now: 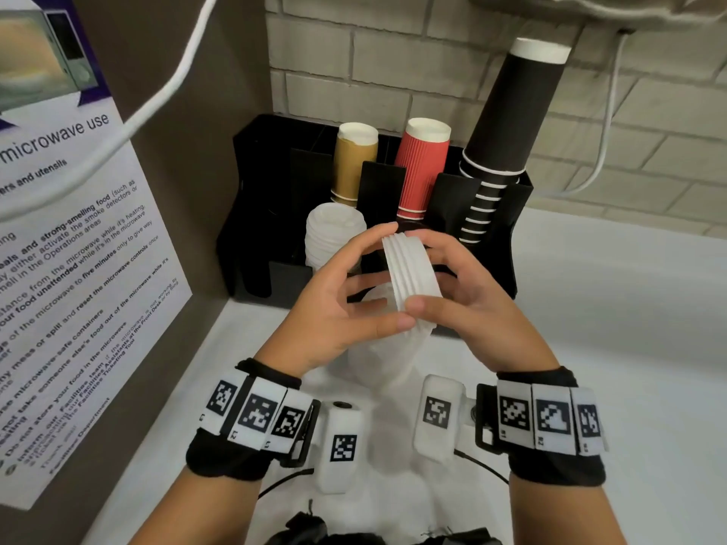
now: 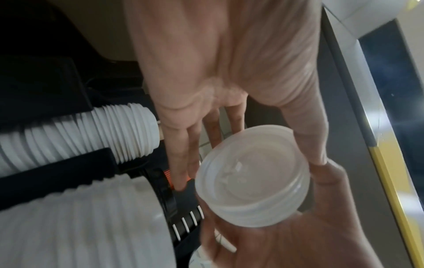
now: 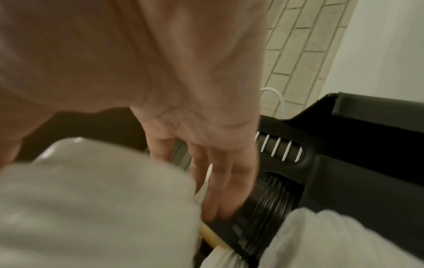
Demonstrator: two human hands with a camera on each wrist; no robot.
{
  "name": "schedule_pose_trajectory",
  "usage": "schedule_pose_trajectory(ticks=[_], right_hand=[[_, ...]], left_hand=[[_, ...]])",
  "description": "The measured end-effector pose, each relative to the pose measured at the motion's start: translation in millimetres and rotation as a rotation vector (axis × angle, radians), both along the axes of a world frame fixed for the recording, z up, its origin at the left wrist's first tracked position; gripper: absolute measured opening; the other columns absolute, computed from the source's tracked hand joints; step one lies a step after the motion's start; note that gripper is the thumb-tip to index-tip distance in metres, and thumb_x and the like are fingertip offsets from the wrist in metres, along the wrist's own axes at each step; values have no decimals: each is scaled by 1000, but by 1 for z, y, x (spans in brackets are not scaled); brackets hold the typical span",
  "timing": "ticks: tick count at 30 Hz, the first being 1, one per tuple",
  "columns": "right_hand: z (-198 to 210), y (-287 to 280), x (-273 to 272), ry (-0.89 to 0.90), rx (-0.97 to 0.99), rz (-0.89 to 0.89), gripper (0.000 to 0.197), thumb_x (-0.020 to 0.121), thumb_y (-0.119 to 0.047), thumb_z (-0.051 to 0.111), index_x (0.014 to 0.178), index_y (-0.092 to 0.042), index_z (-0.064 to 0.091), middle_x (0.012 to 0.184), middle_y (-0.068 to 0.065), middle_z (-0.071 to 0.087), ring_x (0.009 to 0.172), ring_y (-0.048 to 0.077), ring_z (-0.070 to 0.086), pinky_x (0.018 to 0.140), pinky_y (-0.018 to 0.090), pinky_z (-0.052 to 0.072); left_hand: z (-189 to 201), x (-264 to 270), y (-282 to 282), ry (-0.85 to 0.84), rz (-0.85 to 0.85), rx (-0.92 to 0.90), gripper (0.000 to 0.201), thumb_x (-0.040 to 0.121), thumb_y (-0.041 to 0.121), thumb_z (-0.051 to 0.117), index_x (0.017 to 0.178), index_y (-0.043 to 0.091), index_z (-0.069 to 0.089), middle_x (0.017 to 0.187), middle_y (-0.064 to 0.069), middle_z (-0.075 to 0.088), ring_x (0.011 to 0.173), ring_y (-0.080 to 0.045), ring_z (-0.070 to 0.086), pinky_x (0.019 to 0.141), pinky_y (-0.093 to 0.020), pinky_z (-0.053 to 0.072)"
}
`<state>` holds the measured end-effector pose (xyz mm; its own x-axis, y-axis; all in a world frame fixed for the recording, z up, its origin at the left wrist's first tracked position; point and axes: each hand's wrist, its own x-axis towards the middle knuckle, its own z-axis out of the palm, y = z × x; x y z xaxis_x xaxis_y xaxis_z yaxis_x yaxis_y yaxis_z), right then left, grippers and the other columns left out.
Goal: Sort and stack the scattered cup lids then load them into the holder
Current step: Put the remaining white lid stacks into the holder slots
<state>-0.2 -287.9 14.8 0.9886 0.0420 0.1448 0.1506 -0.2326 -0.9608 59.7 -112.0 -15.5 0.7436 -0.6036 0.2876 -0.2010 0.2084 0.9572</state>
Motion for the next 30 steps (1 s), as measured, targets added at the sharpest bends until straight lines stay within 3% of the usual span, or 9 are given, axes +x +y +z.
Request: schedule_pose_trajectory(ticks=[2, 5, 13, 17, 20, 23, 30], right_hand=[[2, -3, -2, 1, -42, -11, 66, 65, -44, 76, 126, -38, 52, 116, -5, 62, 109, 17, 62, 91, 49, 53], [1, -8, -4, 23, -23, 3, 66, 67, -43, 77, 127, -44, 50, 117, -5, 64, 107, 20, 64, 90, 51, 53], [-3, -10, -9, -3, 6, -25, 69, 61, -41, 83, 123, -41, 52, 116, -6, 63, 103, 24, 66, 85, 52, 56], [-4, -8, -10, -22, 7, -42, 67, 61, -37, 82, 121, -39, 51, 116, -5, 61, 101, 25, 66, 80, 53, 57], [-2, -10, -7, -47, 0, -55, 64, 62, -32, 79, 119, -37, 52, 115, -1, 59, 99, 25, 67, 74, 51, 59], [3, -16, -1, -52, 4, -55, 62, 63, -32, 79, 118, -37, 52, 115, 0, 58, 99, 29, 66, 70, 47, 59], [-2, -13, 5, -30, 46, -20, 67, 62, -39, 85, 120, -38, 52, 118, -2, 57, 101, 30, 66, 74, 54, 58]], left_hand=[[-1, -1, 0, 6, -10, -20, 85, 68, 16, 86, 140, 35, 43, 146, 8, 45, 129, -17, 52, 88, -34, 56], [-2, -1, -2, 2, -11, -30, 85, 69, 12, 86, 139, 33, 43, 146, 5, 44, 130, -15, 50, 85, -33, 56], [-2, -1, -5, -29, -33, -3, 84, 63, 24, 85, 136, 37, 46, 140, 16, 48, 129, -8, 49, 87, -35, 57], [-2, 0, -8, -48, -27, 40, 90, 62, 25, 90, 138, 40, 44, 144, 11, 45, 133, -7, 45, 96, -35, 53], [0, 1, -7, -61, -16, 45, 91, 63, 26, 87, 139, 43, 40, 145, 20, 45, 136, -1, 41, 105, -24, 44], [3, 1, -6, -60, 11, 39, 90, 63, 24, 83, 139, 43, 39, 148, 19, 43, 138, 0, 38, 111, -25, 37], [6, -1, -5, -82, 64, 30, 86, 63, 21, 82, 138, 36, 44, 142, 13, 47, 131, -2, 46, 99, -29, 51]])
